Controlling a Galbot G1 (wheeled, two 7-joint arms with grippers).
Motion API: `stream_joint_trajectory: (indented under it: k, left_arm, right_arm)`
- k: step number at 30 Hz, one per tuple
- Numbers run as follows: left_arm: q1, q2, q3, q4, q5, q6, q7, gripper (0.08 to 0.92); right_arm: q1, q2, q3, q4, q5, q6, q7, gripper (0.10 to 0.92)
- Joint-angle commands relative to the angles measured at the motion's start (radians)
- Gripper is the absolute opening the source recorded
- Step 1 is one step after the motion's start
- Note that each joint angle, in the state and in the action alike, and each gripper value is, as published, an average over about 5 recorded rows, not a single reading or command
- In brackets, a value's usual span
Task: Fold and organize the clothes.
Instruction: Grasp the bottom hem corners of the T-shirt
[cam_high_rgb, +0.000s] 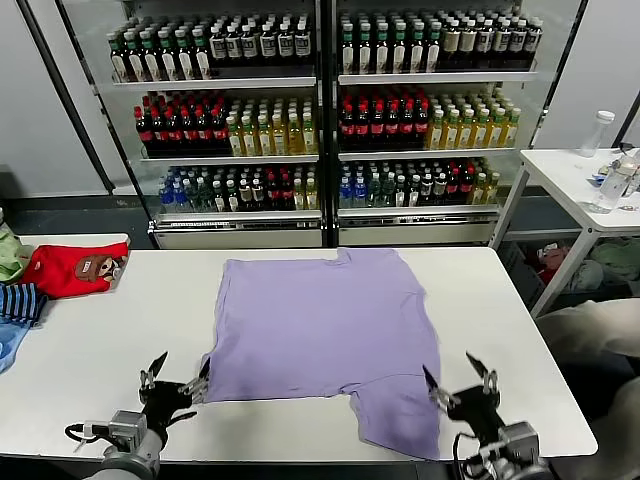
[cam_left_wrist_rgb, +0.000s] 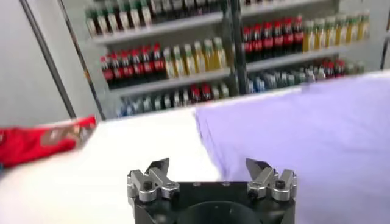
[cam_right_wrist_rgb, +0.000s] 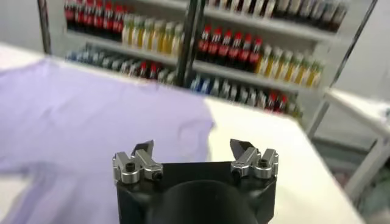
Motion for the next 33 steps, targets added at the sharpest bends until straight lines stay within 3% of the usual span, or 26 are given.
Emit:
stream_joint_trajectory:
  k: [1, 12, 16, 33]
  left_arm:
    - [0.043, 0.001, 0.014, 0.013, -0.054, 0.088, -0.009, 0.823]
    - [0.028, -0.005, 0.007, 0.055, -0.062, 0.086, -0.007, 0.818]
    - [0.029, -0.008, 0.008, 0.053, -0.073, 0.078, 0.002, 0.758]
    - [0.039, -0.021, 0.017, 0.030, -0.082, 0.066, 0.029, 0.282]
  right_arm:
    - [-0.089, -0.003, -0.042, 0.009, 0.009, -0.006, 0.006, 0.823]
    - [-0.085, 0.022, -0.090, -0.020, 0.014, -0.014, 0.042, 0.807]
    - [-0.080, 0.030, -0.102, -0.021, 0.030, -0.015, 0.047, 0.707]
    - [-0.049, 0.014, -0.067, -0.034, 0.105, 0.023, 0.039, 0.206]
